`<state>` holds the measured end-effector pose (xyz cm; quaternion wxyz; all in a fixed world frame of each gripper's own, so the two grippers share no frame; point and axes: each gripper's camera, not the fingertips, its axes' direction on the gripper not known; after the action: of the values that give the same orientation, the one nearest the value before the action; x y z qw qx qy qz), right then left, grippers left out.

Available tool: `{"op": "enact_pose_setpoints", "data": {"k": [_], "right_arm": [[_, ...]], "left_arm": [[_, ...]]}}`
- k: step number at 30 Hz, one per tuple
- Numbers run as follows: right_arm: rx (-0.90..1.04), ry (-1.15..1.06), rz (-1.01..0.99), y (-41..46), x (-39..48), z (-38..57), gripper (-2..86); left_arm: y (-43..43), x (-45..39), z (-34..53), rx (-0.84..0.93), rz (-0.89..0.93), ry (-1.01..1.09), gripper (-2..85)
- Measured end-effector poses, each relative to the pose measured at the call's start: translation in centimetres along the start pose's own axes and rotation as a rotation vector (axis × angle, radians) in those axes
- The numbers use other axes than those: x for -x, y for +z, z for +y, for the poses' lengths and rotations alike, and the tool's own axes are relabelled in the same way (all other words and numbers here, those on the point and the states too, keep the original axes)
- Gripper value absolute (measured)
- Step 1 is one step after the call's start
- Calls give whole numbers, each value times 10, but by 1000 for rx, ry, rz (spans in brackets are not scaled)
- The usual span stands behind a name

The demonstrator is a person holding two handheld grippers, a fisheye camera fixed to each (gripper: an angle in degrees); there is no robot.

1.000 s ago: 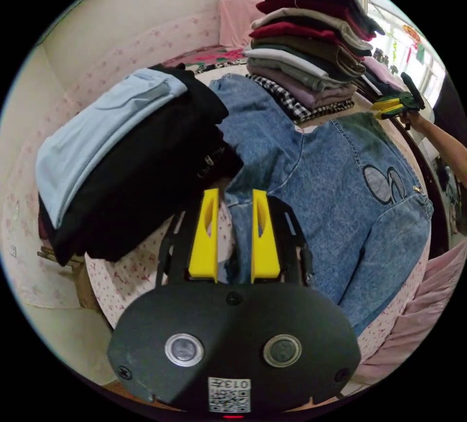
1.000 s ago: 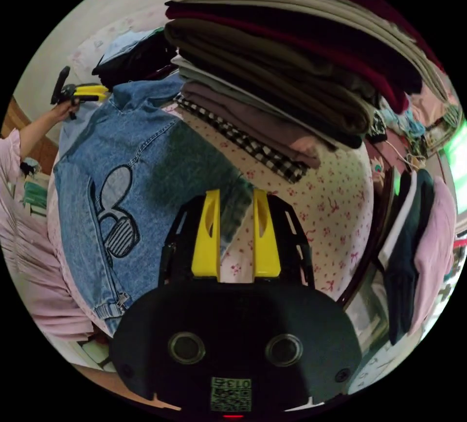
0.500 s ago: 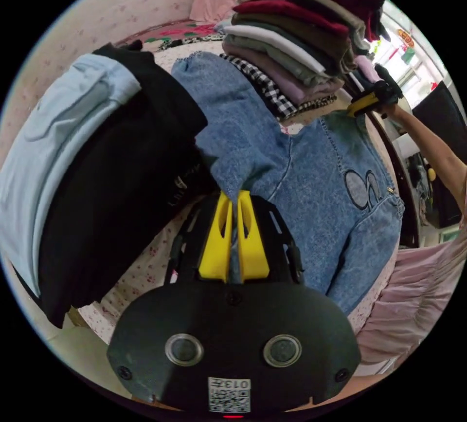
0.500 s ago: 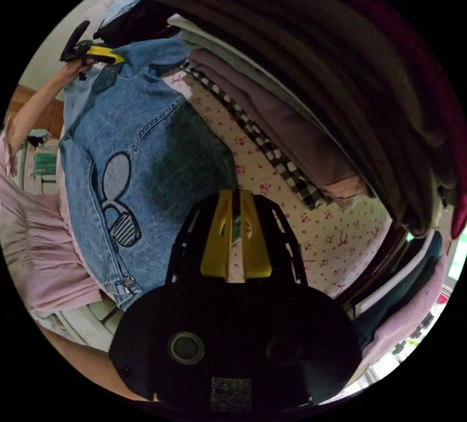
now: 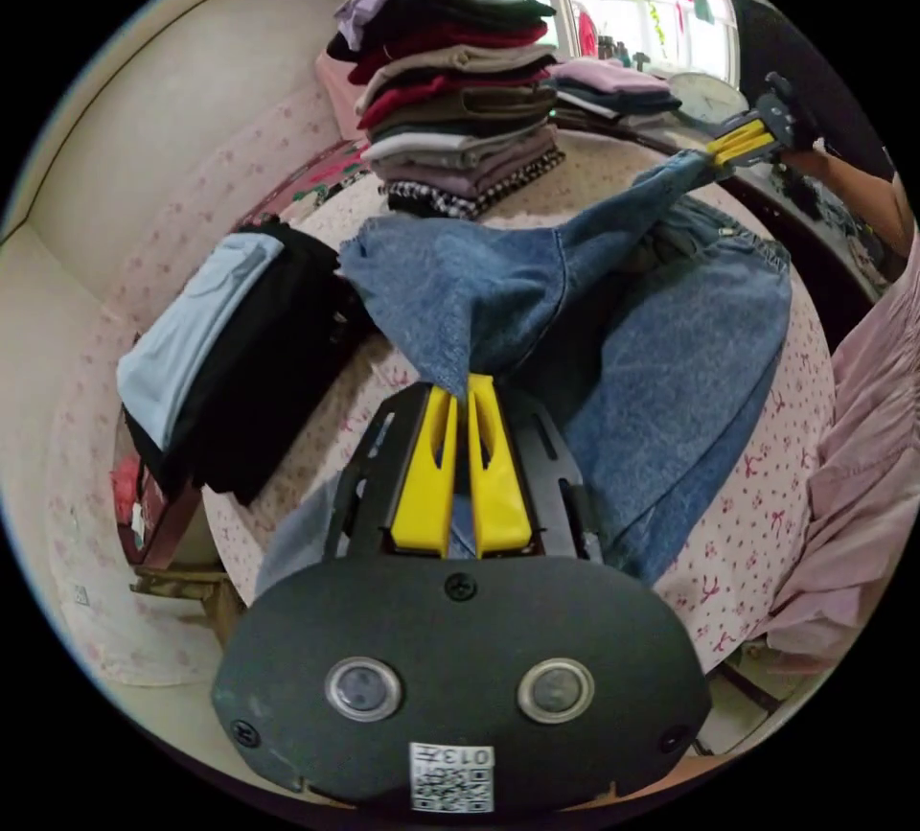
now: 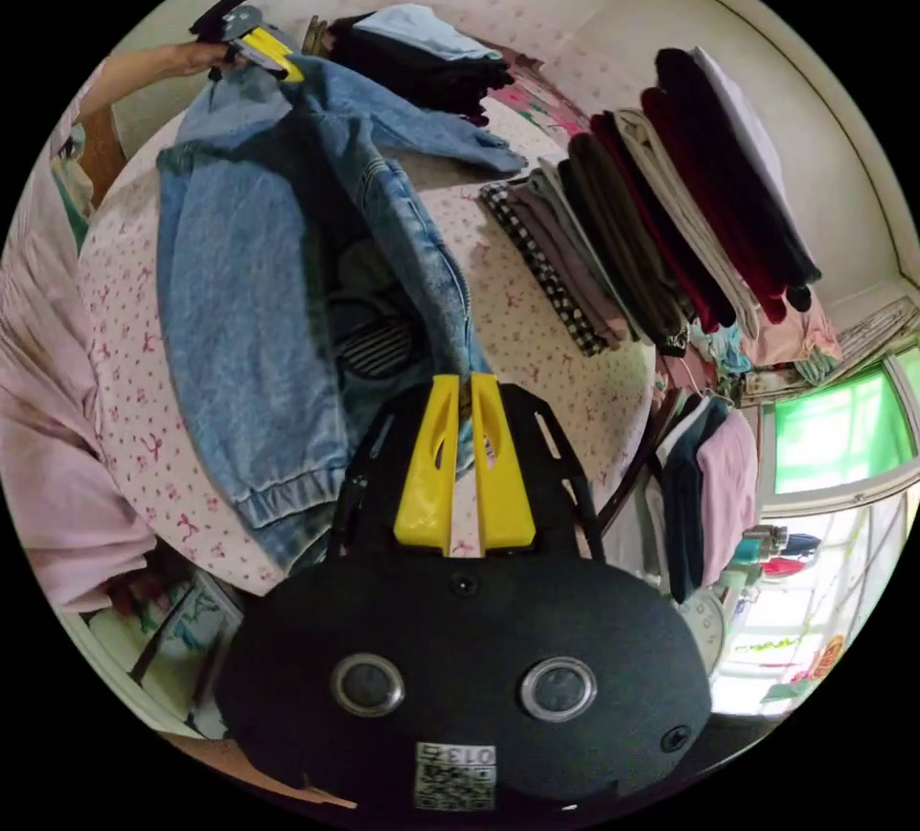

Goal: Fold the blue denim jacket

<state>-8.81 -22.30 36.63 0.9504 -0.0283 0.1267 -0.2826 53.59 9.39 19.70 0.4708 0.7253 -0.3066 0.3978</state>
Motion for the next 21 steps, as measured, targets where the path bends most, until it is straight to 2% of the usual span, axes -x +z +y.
{"op": "enact_pose_setpoints", "data": {"k": [4,7,13,16,21], "right_arm": [[85,-47,85,16,79,9,17],[110,17,117,47,115,17,18],[111,45,127,23,110,12,20],[122,44,86,29,114,17,21],[143,45,172,13,111,30,13]], "left_arm": [[40,-53,28,141,-43,47,6],[61,-70,37,189,-57,40,6],[18,-73,33,114,-117,-6,7],[49,-75,52,222,-53,-19,10],[23,-71,69,182,-50,-88,8]]}}
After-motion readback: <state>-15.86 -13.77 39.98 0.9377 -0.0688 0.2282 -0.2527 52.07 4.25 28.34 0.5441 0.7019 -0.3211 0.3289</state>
